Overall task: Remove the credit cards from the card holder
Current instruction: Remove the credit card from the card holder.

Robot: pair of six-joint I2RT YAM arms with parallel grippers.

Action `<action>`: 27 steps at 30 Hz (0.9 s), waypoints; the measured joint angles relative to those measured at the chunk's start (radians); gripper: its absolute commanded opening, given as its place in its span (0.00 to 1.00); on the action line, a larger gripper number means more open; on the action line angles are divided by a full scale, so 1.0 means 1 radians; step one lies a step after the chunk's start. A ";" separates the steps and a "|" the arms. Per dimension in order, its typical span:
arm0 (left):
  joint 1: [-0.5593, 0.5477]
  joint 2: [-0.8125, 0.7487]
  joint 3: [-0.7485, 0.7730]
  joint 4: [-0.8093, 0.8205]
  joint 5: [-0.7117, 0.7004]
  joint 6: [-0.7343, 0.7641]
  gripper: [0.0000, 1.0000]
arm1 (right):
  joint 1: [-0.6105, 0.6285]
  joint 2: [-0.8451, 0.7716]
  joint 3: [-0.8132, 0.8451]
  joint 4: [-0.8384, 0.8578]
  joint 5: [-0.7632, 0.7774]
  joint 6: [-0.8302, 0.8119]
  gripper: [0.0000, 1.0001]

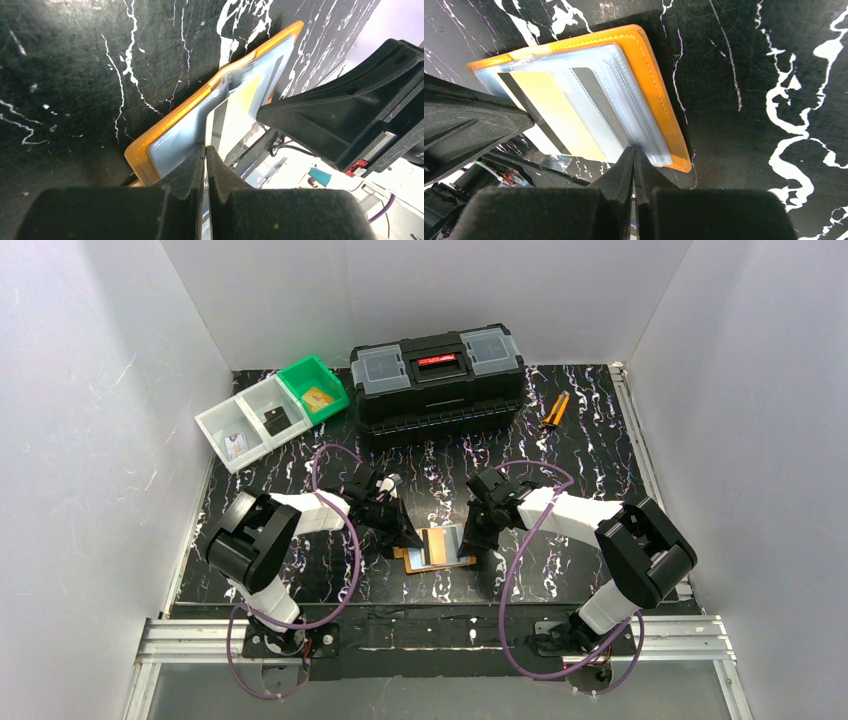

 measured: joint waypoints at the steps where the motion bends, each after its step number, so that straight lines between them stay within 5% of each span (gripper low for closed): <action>1: 0.000 -0.003 0.002 -0.010 -0.003 0.006 0.00 | 0.000 0.000 0.000 0.000 0.000 0.000 0.06; 15: 0.004 -0.029 0.011 -0.053 -0.006 0.029 0.00 | 0.000 0.002 0.001 0.001 -0.002 -0.001 0.06; 27: 0.004 -0.006 0.011 -0.014 0.006 0.008 0.20 | -0.001 0.009 0.008 -0.005 -0.005 -0.008 0.06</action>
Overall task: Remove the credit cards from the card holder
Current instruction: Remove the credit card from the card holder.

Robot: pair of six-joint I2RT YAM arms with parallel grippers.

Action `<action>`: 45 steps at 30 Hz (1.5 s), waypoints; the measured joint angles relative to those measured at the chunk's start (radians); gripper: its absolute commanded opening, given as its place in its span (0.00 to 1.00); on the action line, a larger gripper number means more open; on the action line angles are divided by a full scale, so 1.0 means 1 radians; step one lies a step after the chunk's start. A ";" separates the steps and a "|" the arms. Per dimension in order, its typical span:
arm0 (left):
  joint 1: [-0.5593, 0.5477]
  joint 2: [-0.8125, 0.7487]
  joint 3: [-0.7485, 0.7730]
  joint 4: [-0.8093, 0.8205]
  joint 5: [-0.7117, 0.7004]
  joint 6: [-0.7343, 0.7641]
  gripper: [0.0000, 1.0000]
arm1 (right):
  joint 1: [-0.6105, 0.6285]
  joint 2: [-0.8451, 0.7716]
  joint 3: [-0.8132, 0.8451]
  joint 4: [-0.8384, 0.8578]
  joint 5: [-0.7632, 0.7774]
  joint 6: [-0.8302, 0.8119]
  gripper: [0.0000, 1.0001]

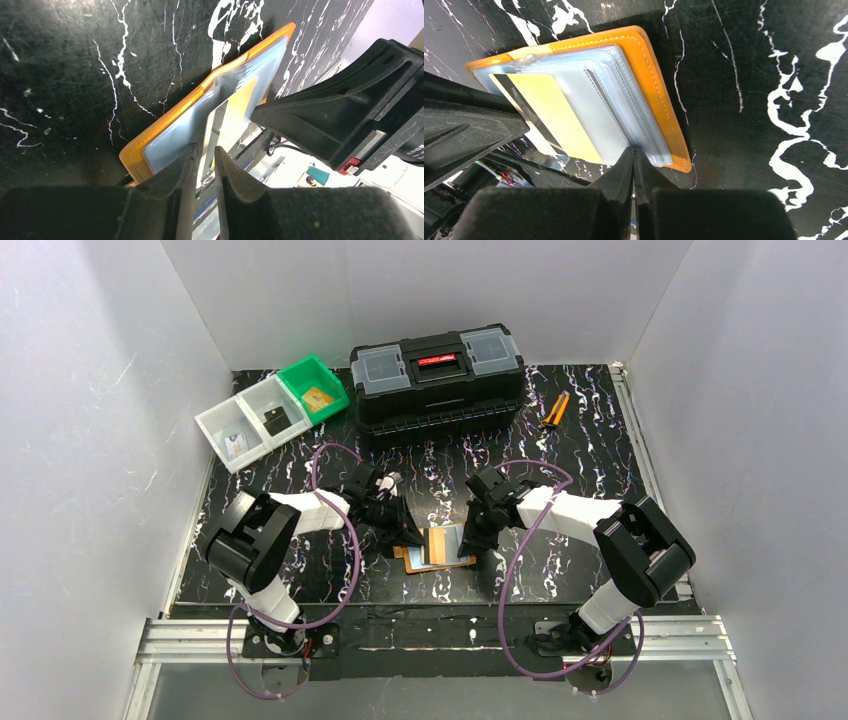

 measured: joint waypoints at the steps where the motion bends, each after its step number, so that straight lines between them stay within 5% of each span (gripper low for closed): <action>1: 0.000 0.001 0.000 0.002 0.000 -0.001 0.20 | 0.000 0.000 0.000 0.000 0.000 0.000 0.06; 19: -0.011 0.061 0.001 0.085 0.044 -0.044 0.23 | 0.000 0.008 0.008 -0.006 -0.007 -0.003 0.05; 26: -0.016 0.065 -0.014 0.130 0.048 -0.084 0.01 | -0.001 0.010 0.008 -0.005 -0.011 -0.003 0.05; 45: 0.001 -0.041 0.000 -0.056 -0.013 0.005 0.00 | -0.002 0.011 0.007 -0.001 -0.015 -0.001 0.06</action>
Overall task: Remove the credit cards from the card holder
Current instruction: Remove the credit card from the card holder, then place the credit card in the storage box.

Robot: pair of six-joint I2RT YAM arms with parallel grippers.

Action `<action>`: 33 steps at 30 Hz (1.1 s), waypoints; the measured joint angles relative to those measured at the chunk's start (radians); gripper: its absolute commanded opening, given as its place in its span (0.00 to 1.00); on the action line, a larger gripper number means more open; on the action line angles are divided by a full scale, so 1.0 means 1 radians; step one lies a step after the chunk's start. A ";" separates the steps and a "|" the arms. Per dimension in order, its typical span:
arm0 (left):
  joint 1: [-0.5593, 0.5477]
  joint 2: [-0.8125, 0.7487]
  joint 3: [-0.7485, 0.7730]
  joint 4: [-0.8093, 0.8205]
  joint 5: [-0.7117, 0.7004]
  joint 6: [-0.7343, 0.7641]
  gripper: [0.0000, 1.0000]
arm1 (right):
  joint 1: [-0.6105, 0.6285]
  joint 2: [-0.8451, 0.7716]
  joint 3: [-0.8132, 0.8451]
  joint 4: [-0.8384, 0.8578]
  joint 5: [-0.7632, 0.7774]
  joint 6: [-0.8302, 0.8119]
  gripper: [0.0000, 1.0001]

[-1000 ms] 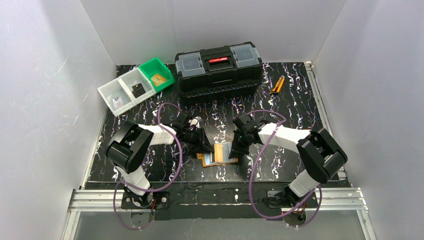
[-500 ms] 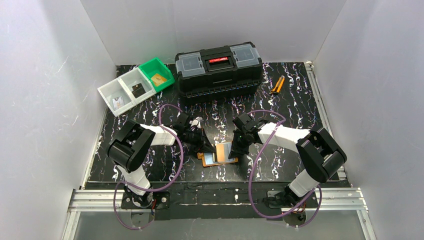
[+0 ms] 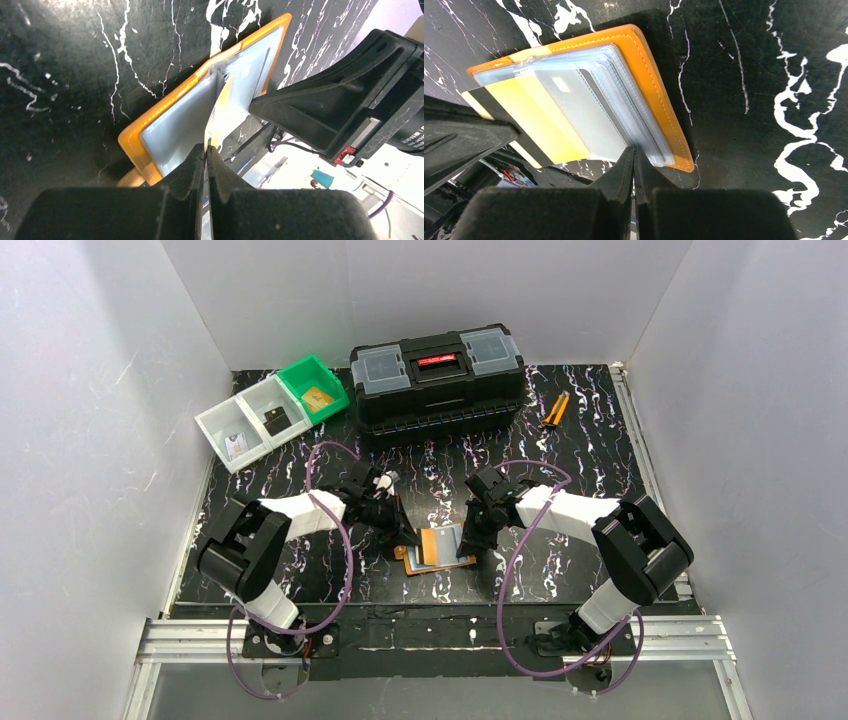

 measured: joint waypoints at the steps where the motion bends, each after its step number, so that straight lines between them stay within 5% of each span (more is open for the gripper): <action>1: 0.000 -0.014 0.006 -0.027 -0.011 0.013 0.00 | 0.000 0.000 0.000 0.000 0.000 0.000 0.06; 13: 0.006 -0.122 0.045 -0.224 -0.106 0.096 0.00 | 0.000 -0.005 0.000 -0.002 0.002 0.000 0.12; 16: 0.006 -0.138 0.055 -0.257 -0.119 0.102 0.00 | 0.003 -0.013 0.005 -0.018 0.016 -0.003 0.29; 20: 0.006 -0.170 0.092 -0.308 -0.137 0.110 0.00 | 0.006 -0.042 0.042 -0.095 0.058 -0.028 0.69; 24: 0.008 -0.213 0.151 -0.369 -0.178 0.117 0.00 | 0.006 -0.109 0.133 -0.156 0.086 -0.061 0.97; 33: 0.060 -0.271 0.317 -0.531 -0.282 0.127 0.00 | 0.006 -0.262 0.232 -0.207 0.133 -0.139 0.98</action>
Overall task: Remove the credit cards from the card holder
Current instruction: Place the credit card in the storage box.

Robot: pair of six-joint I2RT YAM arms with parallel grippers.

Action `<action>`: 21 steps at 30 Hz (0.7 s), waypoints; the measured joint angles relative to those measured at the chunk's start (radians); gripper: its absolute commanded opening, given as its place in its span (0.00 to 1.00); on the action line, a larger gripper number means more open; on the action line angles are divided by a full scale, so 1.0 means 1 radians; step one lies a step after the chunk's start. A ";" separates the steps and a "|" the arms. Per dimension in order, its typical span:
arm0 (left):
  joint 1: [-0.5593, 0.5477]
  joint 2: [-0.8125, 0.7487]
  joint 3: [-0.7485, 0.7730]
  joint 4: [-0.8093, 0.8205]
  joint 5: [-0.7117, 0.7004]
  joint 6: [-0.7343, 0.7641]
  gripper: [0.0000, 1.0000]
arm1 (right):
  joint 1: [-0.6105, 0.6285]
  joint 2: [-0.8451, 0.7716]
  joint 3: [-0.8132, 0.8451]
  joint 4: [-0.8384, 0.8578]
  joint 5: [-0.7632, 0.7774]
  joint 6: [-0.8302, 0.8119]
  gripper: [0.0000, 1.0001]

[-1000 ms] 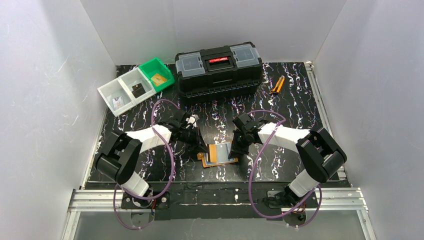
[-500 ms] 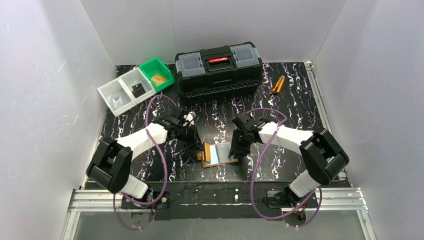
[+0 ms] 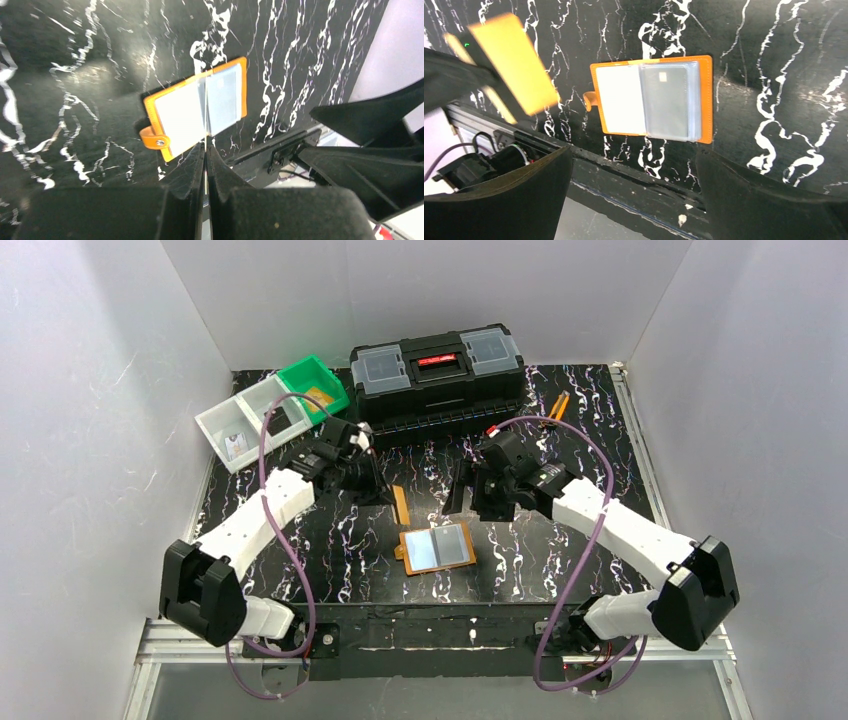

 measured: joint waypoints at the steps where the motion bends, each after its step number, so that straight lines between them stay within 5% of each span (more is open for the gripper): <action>1: 0.013 -0.001 0.029 -0.024 -0.016 0.004 0.00 | 0.000 -0.008 0.000 -0.010 0.008 -0.006 0.98; 10: 0.137 0.063 0.383 -0.217 -0.242 0.058 0.00 | -0.003 -0.048 0.000 -0.061 0.060 -0.074 0.98; 21: 0.329 0.510 0.825 -0.217 -0.393 0.159 0.00 | -0.016 -0.051 0.003 -0.104 0.077 -0.127 0.99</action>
